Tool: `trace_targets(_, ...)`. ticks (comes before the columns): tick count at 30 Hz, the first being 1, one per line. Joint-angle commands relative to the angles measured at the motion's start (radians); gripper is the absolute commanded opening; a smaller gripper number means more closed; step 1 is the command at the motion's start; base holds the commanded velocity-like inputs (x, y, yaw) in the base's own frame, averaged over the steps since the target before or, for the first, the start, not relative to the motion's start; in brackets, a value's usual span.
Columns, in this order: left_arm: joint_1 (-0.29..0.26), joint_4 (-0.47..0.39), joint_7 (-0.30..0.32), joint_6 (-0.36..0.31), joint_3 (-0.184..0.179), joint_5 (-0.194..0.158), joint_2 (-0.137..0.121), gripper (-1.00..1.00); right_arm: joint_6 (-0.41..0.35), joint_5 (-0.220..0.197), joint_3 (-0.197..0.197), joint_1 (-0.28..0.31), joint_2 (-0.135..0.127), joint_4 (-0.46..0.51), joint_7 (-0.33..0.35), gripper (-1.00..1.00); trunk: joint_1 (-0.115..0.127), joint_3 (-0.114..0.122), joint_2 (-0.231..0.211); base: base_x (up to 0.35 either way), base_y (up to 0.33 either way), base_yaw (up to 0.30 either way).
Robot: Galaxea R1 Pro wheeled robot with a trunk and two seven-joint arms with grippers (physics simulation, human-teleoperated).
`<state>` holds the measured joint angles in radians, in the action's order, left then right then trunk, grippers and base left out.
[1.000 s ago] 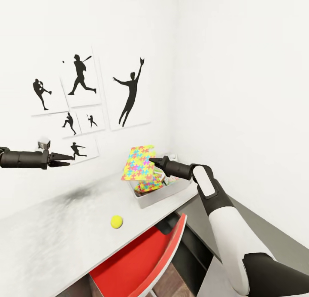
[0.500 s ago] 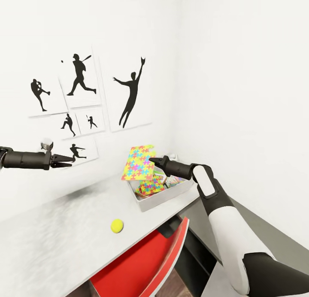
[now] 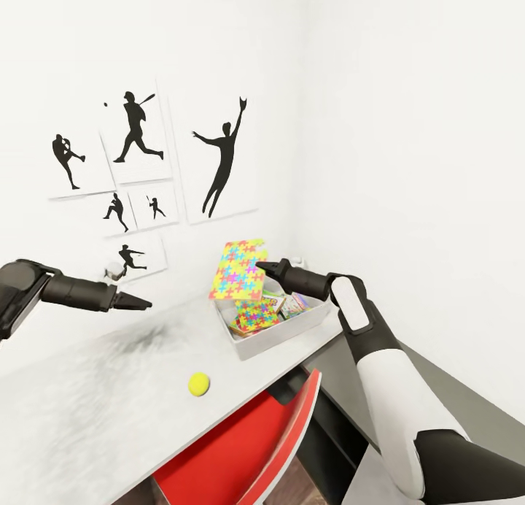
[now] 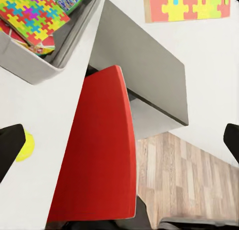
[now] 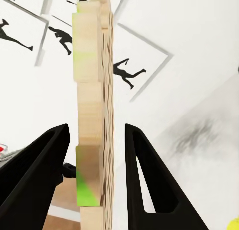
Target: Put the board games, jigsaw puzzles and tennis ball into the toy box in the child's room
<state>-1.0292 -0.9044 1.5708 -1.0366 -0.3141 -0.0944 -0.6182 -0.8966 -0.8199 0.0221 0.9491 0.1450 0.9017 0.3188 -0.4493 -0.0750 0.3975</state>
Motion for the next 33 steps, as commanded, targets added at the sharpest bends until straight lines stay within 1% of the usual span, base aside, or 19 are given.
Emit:
trace_targets(1,0.000,-0.001,0.000,-0.011,-0.005,-0.007,0.005,1.00,-0.004,0.005,0.002,0.001,0.001,0.000,0.005,-1.00,-0.001,-0.002,0.003,0.000,0.000,0.000)
trace_targets(2,0.002,-0.002,0.000,-0.011,-0.004,-0.007,0.020,1.00,-0.004,0.005,0.002,0.001,0.001,0.001,0.005,-1.00,-0.001,-0.002,0.003,0.000,0.000,0.000)
trace_targets(3,0.004,-0.003,0.000,-0.011,-0.002,-0.006,0.045,1.00,-0.004,0.005,0.002,0.001,0.001,0.001,0.005,-1.00,-0.001,-0.002,0.003,0.040,0.000,0.000)
trace_targets(5,0.005,-0.004,0.000,-0.011,0.002,-0.006,0.073,1.00,-0.004,0.005,0.002,0.000,0.000,0.004,0.005,-1.00,-0.001,-0.002,0.003,0.118,0.042,0.000)
trace_targets(9,-0.001,-0.005,0.000,-0.011,0.005,-0.007,0.093,1.00,-0.004,0.005,0.002,0.000,-0.001,0.013,0.005,-1.00,-0.001,-0.002,0.003,0.194,0.100,0.000)
trace_targets(15,-0.003,-0.005,0.000,-0.011,0.006,-0.007,0.097,1.00,-0.004,0.004,0.002,-0.002,-0.001,0.019,0.006,-1.00,-0.001,-0.002,0.003,0.068,0.029,0.000)
trace_targets(21,-0.003,-0.005,0.000,-0.011,0.006,-0.007,0.097,1.00,-0.004,0.004,0.002,-0.003,0.000,0.020,0.006,-1.00,-0.001,-0.002,0.003,0.079,0.018,0.000)
trace_targets(28,-0.003,-0.005,0.000,-0.011,0.007,-0.006,0.097,1.00,-0.004,0.004,0.002,-0.003,-0.001,0.020,0.006,-1.00,-0.001,-0.002,0.003,0.084,-0.111,0.000)
trace_targets(33,-0.003,-0.005,0.000,-0.011,0.007,-0.005,0.097,1.00,-0.004,0.004,0.002,-0.003,0.000,0.020,0.006,-1.00,-0.001,-0.002,0.003,0.168,0.040,0.000)
